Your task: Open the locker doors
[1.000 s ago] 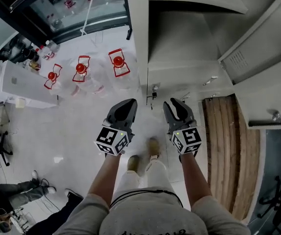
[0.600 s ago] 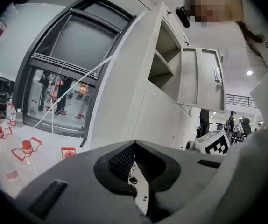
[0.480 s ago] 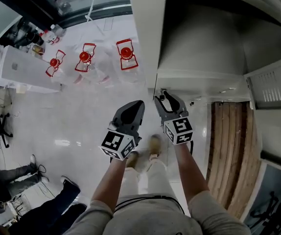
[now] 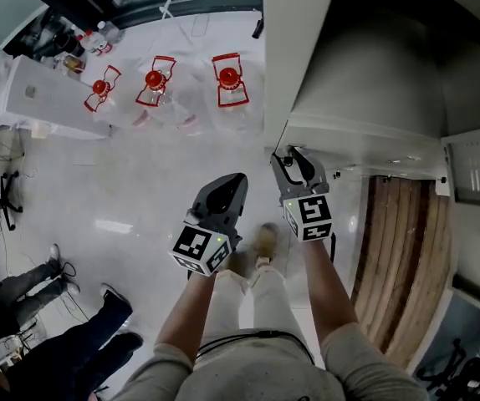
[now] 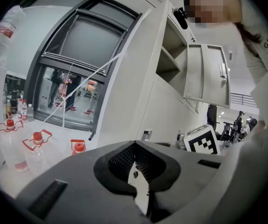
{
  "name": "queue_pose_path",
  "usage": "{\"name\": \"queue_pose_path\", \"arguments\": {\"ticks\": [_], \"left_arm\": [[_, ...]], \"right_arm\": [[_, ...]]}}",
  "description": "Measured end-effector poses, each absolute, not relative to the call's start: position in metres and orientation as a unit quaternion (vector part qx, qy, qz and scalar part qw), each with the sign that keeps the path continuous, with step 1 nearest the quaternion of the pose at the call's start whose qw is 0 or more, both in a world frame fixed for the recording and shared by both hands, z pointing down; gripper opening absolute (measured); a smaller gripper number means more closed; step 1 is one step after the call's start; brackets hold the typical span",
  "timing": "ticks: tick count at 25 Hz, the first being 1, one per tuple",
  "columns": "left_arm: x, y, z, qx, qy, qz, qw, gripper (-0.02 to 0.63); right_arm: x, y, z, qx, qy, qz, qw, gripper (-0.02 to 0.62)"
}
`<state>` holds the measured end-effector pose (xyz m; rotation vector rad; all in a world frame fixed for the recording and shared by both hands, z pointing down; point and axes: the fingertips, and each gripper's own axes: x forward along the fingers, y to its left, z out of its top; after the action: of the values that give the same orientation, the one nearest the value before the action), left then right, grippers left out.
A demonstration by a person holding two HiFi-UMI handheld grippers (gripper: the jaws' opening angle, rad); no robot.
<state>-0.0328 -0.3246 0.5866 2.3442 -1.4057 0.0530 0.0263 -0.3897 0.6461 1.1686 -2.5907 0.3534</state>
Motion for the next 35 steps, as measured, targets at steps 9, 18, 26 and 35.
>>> {"name": "queue_pose_path", "arguments": {"ticks": [9,18,26,35], "left_arm": [[-0.038,-0.309,0.586,0.846,-0.493,0.010,0.204,-0.002],[-0.033,-0.276,0.582,0.860,-0.467,0.012,0.208,-0.002],[-0.028,-0.251,0.579,0.867,-0.453,0.015,0.206,-0.002],[-0.022,-0.221,0.578,0.874,-0.442,0.017,0.200,-0.002]], "right_arm": [[0.031,-0.363,0.647,0.431,-0.883,0.127,0.138,0.152],[0.048,-0.320,0.645,0.464,-0.864,0.135,0.141,0.152],[0.068,-0.291,0.645,0.496,-0.847,0.134,0.139,0.152],[0.095,-0.263,0.646,0.528,-0.828,0.141,0.125,0.138]]}}
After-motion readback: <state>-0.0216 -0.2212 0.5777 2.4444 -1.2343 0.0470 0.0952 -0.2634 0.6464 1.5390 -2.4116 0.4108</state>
